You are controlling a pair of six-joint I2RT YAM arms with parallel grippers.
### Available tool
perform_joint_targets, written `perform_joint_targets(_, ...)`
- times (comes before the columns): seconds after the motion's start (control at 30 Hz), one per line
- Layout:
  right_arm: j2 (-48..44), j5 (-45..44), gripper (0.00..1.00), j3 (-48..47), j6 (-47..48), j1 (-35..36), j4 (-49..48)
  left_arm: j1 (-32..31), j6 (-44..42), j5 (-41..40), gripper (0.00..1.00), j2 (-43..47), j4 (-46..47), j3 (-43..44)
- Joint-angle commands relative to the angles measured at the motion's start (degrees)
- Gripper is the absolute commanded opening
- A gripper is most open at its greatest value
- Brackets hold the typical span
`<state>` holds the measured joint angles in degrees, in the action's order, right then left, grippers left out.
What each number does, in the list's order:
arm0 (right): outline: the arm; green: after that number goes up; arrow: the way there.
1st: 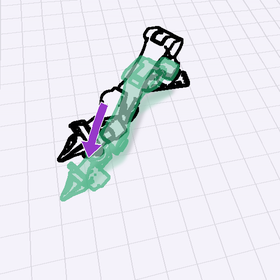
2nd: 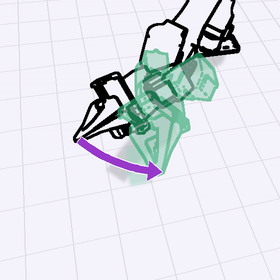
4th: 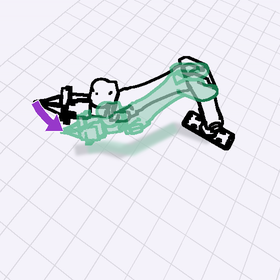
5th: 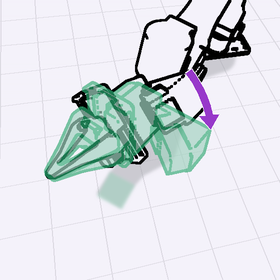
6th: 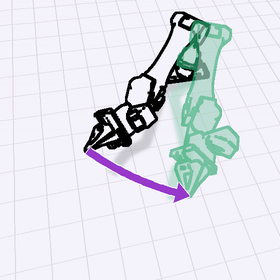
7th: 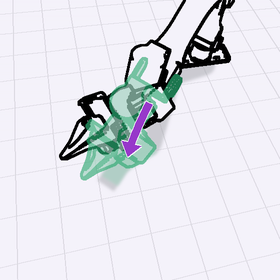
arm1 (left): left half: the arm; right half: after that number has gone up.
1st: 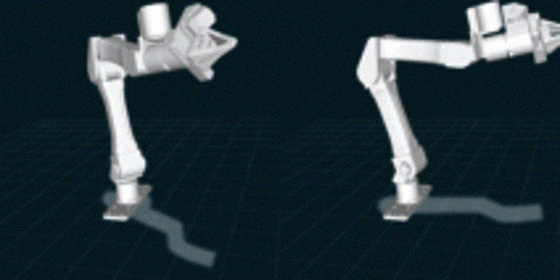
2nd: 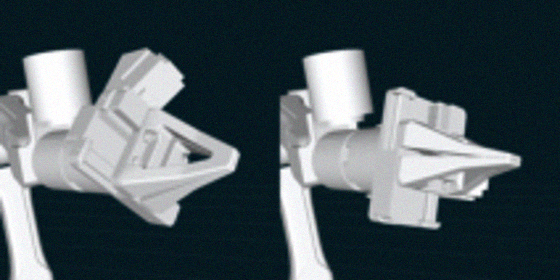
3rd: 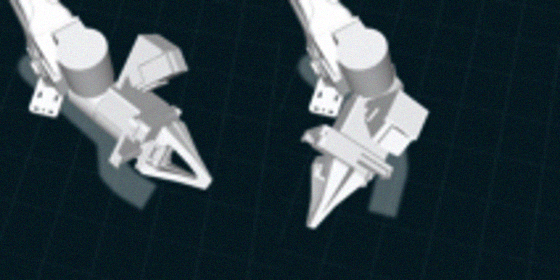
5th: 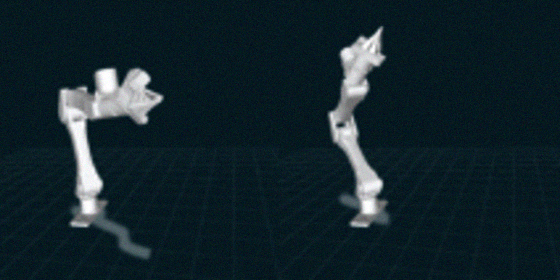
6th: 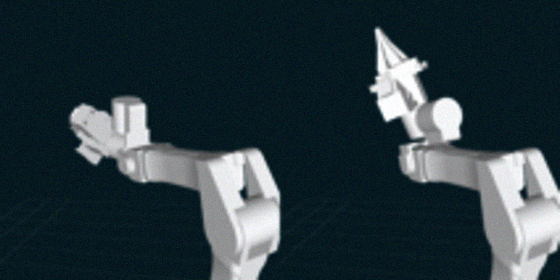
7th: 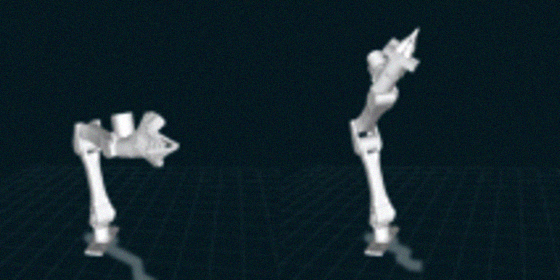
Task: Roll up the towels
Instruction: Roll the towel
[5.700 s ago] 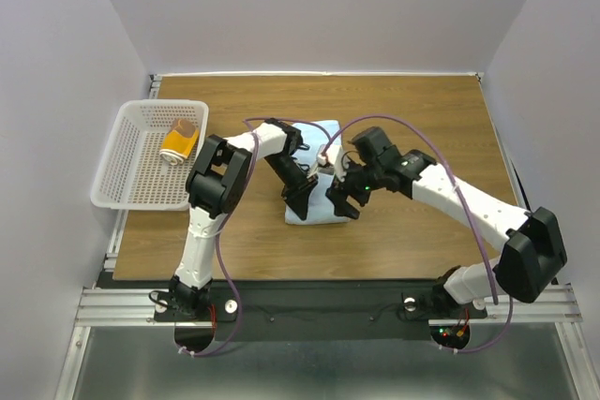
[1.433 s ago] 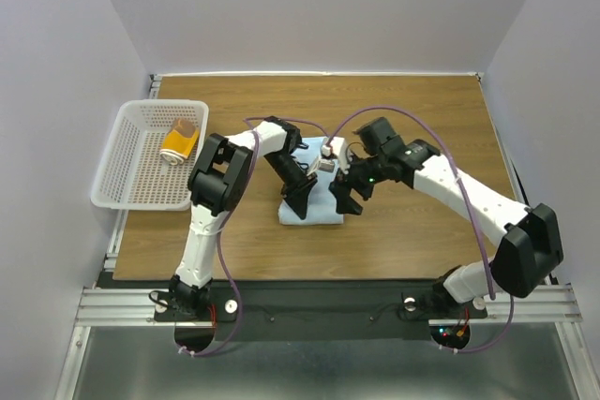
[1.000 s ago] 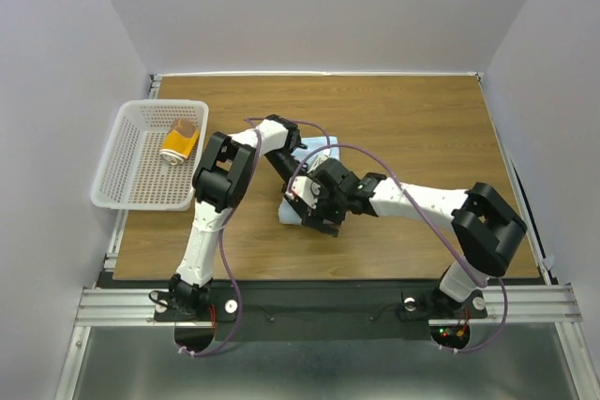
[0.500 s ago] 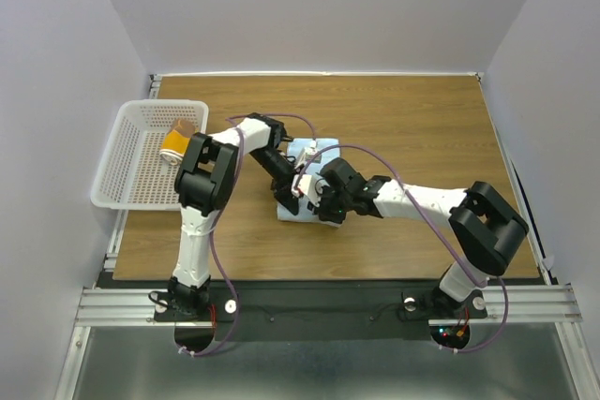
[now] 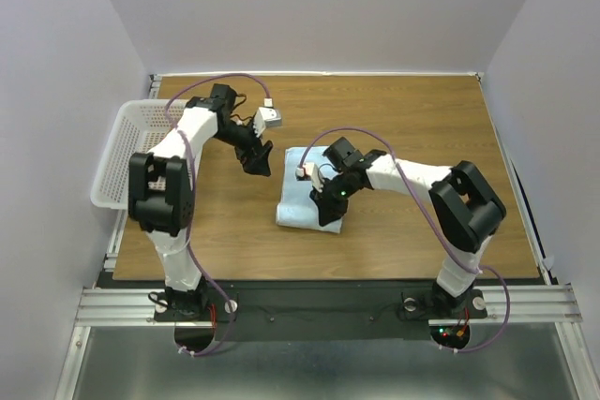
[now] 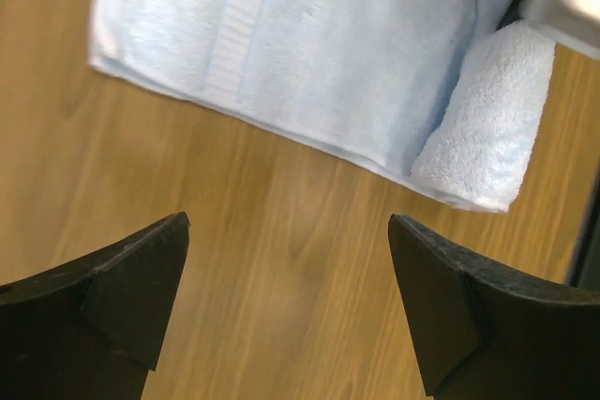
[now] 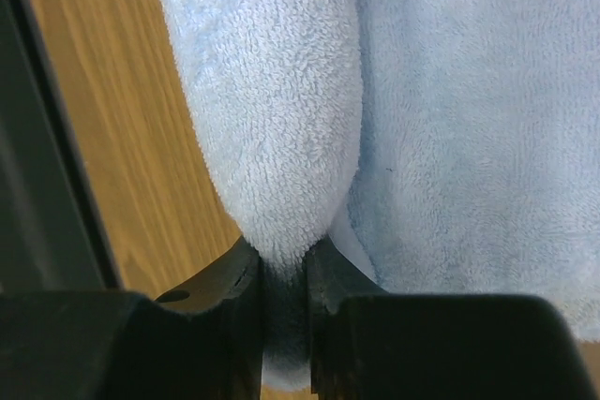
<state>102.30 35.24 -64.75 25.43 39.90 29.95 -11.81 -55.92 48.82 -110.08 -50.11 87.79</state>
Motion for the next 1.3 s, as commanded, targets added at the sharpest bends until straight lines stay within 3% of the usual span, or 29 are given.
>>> perform_joint_targets(0.0,5.27,10.71,0.01,-4.84,-1.26,-2.98,9.66,0.56,4.24,-3.63,0.99,14.78,14.38,-8.05)
perform_joint_targets(0.13,11.50,14.58,0.01,-9.07,-0.91,-4.48,15.47,-0.40,2.49,-9.77,0.99,31.10,24.78,-24.01)
perform_joint_targets(0.23,16.24,17.48,0.02,-13.98,-0.82,-5.00,19.86,-6.36,-2.60,-16.70,0.99,40.52,29.43,-34.12)
perform_joint_targets(0.37,21.35,20.91,0.04,-17.95,-0.12,-5.62,24.44,-20.24,-3.94,-26.74,0.99,48.72,36.91,-45.06)
perform_joint_targets(0.4,22.06,21.27,0.06,-18.48,-0.38,-5.88,25.06,-26.53,-3.41,-31.19,0.99,49.43,39.71,-47.51)
perform_joint_targets(0.53,25.05,23.90,0.09,-20.67,-0.65,-7.20,27.25,-36.41,-1.21,-37.73,0.99,46.56,44.20,-49.47)
perform_joint_targets(0.67,27.50,24.96,0.13,-21.99,-0.73,-7.82,28.58,-41.52,-0.59,-40.46,0.99,41.02,47.02,-49.12)
perform_joint_targets(0.9,30.06,27.25,0.17,-23.75,-0.12,-9.40,31.39,-44.96,-1.03,-43.80,0.98,33.54,51.84,-50.35)
perform_joint_targets(0.97,29.97,26.81,0.18,-24.10,0.32,-9.40,31.83,-44.96,-0.86,-45.38,0.93,31.16,52.39,-50.26)
perform_joint_targets(1.07,29.71,26.19,0.23,-24.19,0.58,-9.40,32.18,-44.96,-0.33,-46.44,0.73,28.71,51.52,-49.47)
perform_joint_targets(1.1,29.62,26.02,0.28,-24.11,0.41,-9.58,32.36,-44.96,0.19,-46.36,0.59,28.26,50.21,-49.12)
perform_joint_targets(1.2,29.10,26.11,0.35,-24.02,0.24,-10.02,32.18,-44.88,2.74,-45.83,0.38,26.68,44.33,-46.84)
perform_joint_targets(1.27,28.83,25.93,0.39,-24.19,-0.38,-10.63,32.10,-44.88,3.27,-44.43,0.29,27.55,42.29,-46.66)
